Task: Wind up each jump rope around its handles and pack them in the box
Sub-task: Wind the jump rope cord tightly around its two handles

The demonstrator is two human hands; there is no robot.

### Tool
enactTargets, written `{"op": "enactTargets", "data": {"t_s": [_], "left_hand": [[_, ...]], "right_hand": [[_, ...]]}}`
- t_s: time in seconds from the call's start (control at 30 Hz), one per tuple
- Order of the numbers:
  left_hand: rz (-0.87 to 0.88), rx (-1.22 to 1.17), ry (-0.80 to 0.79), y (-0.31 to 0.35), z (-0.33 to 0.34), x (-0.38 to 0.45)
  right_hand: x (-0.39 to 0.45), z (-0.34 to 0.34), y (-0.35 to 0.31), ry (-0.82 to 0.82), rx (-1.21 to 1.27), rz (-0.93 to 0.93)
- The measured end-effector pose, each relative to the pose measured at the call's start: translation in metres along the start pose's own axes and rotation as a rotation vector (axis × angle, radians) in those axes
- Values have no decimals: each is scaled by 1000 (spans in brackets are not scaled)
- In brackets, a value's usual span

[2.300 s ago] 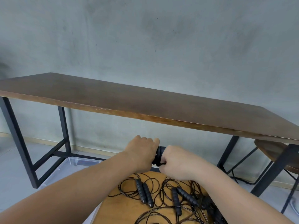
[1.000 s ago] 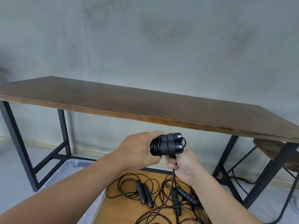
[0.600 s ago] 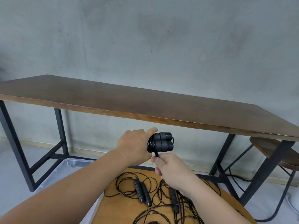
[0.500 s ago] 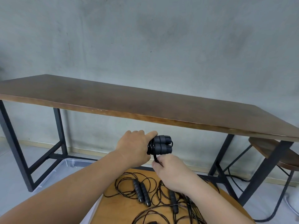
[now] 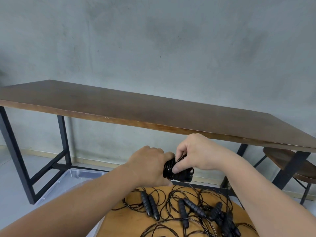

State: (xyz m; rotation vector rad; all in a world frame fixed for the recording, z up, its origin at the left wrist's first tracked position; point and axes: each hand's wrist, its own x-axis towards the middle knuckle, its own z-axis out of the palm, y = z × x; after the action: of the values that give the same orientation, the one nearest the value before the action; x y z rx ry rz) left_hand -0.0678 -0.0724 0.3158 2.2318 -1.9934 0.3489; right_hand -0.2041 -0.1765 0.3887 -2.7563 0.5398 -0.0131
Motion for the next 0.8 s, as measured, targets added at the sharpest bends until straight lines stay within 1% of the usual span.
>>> {"op": "enactTargets", "data": {"t_s": [0.1, 0.2, 0.37, 0.47, 0.67, 0.8], "left_hand": [[43, -53, -23, 1, -7, -4], [69, -164, -61, 5, -7, -9], [68, -313, -47, 7, -9, -14], [55, -398, -61, 7, -8, -18], [9, -559, -39, 4, -11, -21], [-49, -563, -36, 3, -7, -20]], "right_hand": [[6, -6, 15, -1, 178, -22], [12, -6, 27, -38, 319, -26], [15, 11, 42, -100, 640, 10], [18, 21, 49, -112, 727, 32], [17, 44, 49, -48, 1101, 100], [15, 66, 45, 38, 1357, 136]]}}
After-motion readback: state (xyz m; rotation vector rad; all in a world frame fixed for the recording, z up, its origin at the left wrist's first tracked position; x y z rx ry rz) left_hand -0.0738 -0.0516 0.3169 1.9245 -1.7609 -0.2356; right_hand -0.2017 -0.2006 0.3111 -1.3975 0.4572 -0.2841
